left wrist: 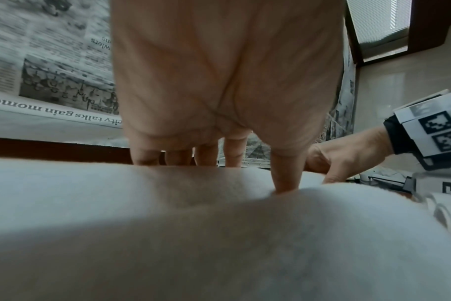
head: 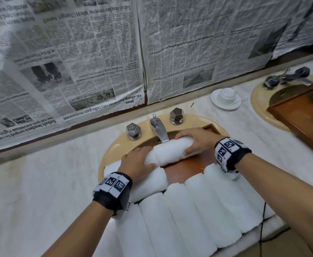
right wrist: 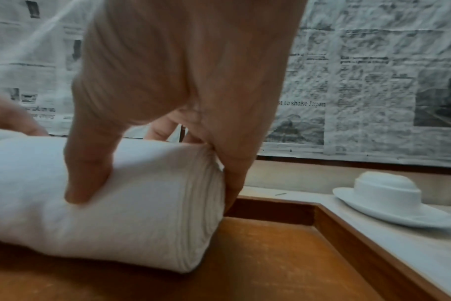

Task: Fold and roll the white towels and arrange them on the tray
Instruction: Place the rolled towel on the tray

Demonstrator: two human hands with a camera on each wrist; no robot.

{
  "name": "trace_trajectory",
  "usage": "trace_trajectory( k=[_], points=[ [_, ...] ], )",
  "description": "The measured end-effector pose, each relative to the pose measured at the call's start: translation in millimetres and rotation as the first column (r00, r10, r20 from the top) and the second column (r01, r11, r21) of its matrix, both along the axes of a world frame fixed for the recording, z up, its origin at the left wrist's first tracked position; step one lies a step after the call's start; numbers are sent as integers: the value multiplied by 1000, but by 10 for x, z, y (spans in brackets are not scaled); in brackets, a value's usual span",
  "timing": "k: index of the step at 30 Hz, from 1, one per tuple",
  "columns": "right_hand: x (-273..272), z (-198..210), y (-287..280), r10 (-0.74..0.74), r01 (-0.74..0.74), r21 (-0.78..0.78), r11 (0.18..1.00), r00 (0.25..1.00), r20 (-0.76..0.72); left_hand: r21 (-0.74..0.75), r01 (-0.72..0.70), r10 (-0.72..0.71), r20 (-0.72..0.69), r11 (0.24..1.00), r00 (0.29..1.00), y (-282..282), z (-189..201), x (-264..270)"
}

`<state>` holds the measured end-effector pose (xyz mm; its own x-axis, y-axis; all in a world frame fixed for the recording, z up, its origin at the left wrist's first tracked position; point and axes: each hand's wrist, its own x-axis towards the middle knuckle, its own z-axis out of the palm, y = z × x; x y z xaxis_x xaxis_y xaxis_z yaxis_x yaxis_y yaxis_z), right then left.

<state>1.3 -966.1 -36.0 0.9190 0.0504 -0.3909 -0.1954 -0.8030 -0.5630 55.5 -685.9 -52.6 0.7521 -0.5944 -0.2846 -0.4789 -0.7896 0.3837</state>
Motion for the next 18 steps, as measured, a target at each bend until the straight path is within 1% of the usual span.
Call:
trace_trajectory(
  k=[3,6,7,9,13,15,18],
  points=[
    [-24,-10,45,73,-68,-149,986,997,32,9,2,-2,11,1000,1000,-12,16,-12],
    [-118,-36,114,39,-8,-296,955,994,100,27,6,-6,10,1000,1000,-16,32,-28],
    [-148,-37,140,17,21,-321,947,993,116,35,8,-8,11,999,1000,-24,38,-32],
    [-178,-35,187,0,33,-311,950,995,104,45,13,-14,19,999,1000,-43,42,-41],
    [-194,-23,230,35,-17,-308,951,998,53,44,15,-16,24,999,1000,-55,45,-60],
    [-222,10,237,36,-9,-321,947,996,77,16,7,-8,17,1000,1000,-37,66,-79],
    [-288,86,240,8,29,-294,955,992,126,-39,2,-2,5,999,1000,-19,119,-106]
  ],
)
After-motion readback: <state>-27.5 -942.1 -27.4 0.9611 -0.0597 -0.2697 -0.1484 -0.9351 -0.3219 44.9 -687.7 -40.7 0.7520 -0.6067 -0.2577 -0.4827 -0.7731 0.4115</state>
